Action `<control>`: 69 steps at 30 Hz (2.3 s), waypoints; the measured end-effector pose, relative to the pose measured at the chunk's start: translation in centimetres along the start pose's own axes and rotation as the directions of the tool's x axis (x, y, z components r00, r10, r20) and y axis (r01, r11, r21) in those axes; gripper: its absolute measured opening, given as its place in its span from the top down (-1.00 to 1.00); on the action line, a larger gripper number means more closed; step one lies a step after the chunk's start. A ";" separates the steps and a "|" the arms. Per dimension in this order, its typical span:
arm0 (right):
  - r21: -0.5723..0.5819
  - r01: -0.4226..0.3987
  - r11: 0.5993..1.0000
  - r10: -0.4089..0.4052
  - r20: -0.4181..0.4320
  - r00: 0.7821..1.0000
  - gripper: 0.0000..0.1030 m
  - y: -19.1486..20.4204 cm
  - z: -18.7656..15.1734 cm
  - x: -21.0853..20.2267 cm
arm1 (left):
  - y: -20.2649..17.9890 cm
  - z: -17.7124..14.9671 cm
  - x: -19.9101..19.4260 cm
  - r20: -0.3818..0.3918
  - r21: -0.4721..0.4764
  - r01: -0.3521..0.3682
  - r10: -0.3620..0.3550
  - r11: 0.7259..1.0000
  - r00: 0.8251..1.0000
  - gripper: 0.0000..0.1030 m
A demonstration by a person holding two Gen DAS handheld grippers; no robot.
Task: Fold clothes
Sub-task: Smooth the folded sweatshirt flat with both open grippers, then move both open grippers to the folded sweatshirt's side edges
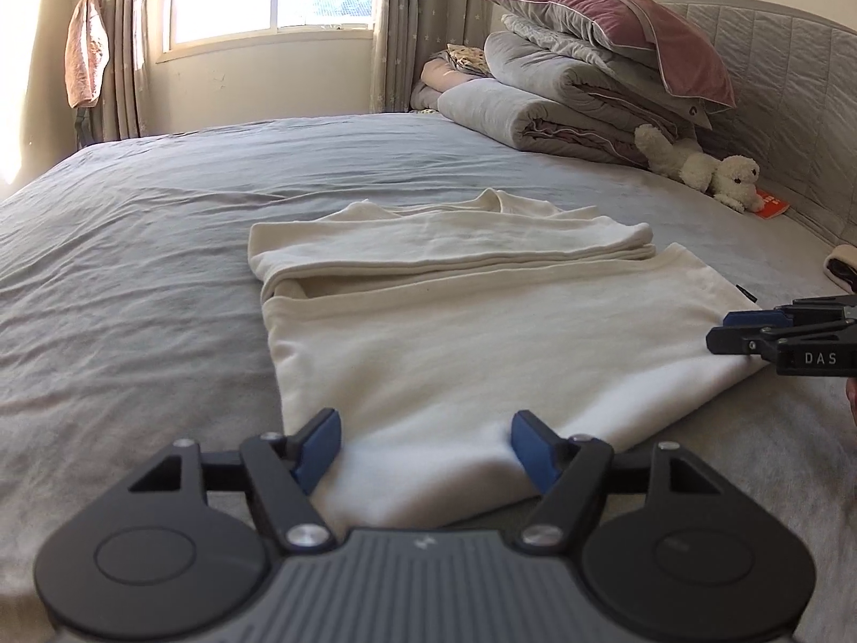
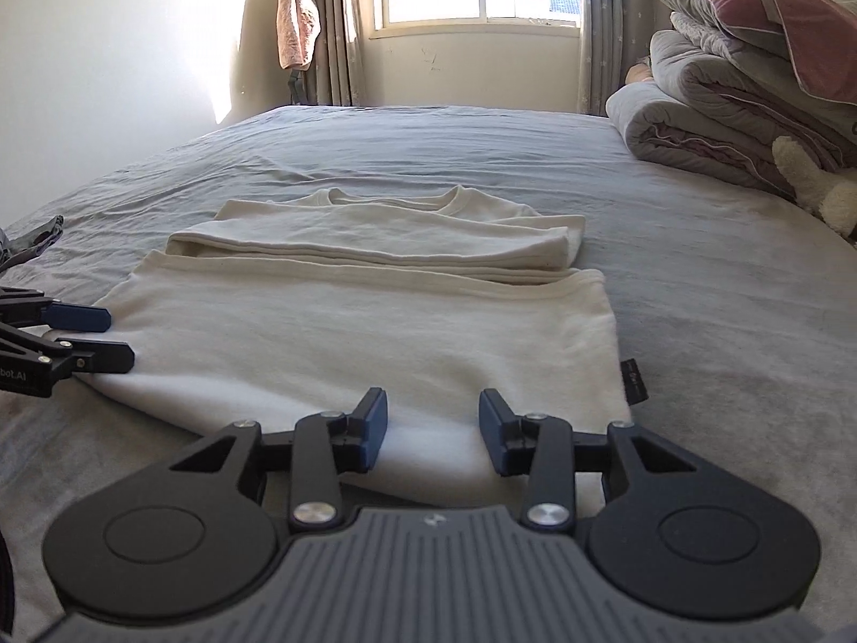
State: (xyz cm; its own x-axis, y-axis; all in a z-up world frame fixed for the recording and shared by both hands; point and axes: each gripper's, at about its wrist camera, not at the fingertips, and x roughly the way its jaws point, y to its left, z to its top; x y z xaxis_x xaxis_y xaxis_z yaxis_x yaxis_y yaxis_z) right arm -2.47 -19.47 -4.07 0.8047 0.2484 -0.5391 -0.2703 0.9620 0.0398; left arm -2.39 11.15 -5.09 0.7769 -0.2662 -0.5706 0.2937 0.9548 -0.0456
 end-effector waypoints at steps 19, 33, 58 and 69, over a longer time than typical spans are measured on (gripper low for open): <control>0.002 0.015 1.000 -0.015 0.047 0.999 0.15 1.1 4.7 3.6 | 0.0 4.9 2.9 0.019 -0.058 -0.018 0.019 0.998 1.000 -0.39; -0.019 0.090 0.996 -0.090 0.010 0.996 0.15 0.7 4.0 6.5 | 1.7 3.8 4.7 -0.001 -0.063 -0.076 0.076 0.995 0.997 -0.39; 0.016 0.008 1.000 -0.005 -0.133 0.991 -0.14 -3.6 4.8 4.2 | 7.4 5.0 3.7 -0.155 -0.203 -0.042 0.010 0.978 0.988 -0.44; -0.006 -0.077 0.997 0.073 -0.213 0.974 -0.14 -7.1 12.0 9.9 | 11.5 10.8 10.6 -0.254 -0.214 0.025 -0.080 0.977 0.964 -0.44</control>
State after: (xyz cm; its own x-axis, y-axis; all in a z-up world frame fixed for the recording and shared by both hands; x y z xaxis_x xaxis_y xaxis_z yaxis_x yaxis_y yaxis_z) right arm 13.71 -22.52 0.40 0.6519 0.2885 -0.7013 -0.3345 0.9394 0.0755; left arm 15.29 17.87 -2.81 0.5836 -0.2998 -0.7547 0.1870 0.9540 -0.2343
